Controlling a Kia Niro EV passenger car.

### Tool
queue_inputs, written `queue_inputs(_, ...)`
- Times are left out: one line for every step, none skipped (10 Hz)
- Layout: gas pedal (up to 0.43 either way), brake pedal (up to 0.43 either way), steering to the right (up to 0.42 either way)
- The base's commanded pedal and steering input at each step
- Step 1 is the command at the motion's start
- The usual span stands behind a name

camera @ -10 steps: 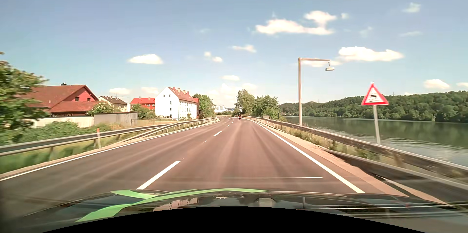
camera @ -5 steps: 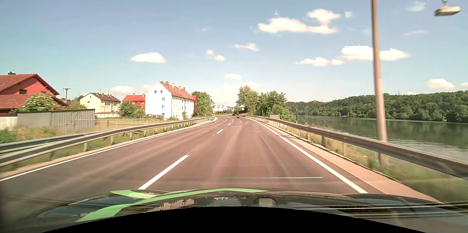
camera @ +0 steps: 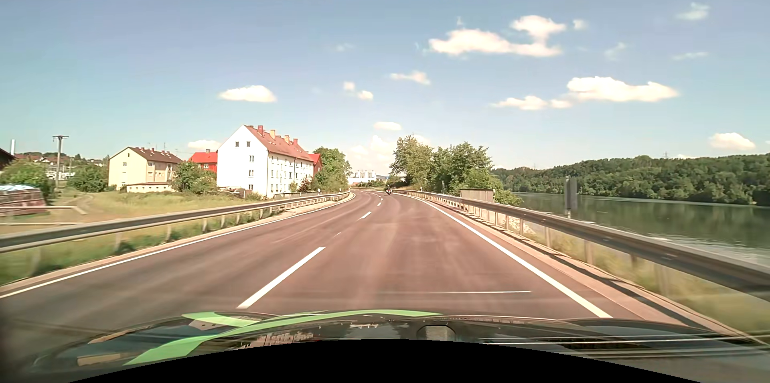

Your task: Follow the waypoints while adhering to traffic rules and regulations

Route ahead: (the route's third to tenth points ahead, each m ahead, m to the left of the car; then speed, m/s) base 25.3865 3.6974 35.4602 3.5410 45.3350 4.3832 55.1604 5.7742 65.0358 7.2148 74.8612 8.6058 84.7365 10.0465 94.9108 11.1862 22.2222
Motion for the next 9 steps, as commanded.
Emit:
queue_inputs(0.189,0.0,-0.006)
queue_inputs(0.189,0.0,-0.006)
queue_inputs(0.189,0.0,-0.006)
queue_inputs(0.177,0.0,-0.006)
queue_inputs(0.177,0.0,-0.006)
queue_inputs(0.169,0.0,-0.006)
queue_inputs(0.169,0.0,-0.007)
queue_inputs(0.169,0.0,-0.006)
queue_inputs(0.177,0.0,-0.007)
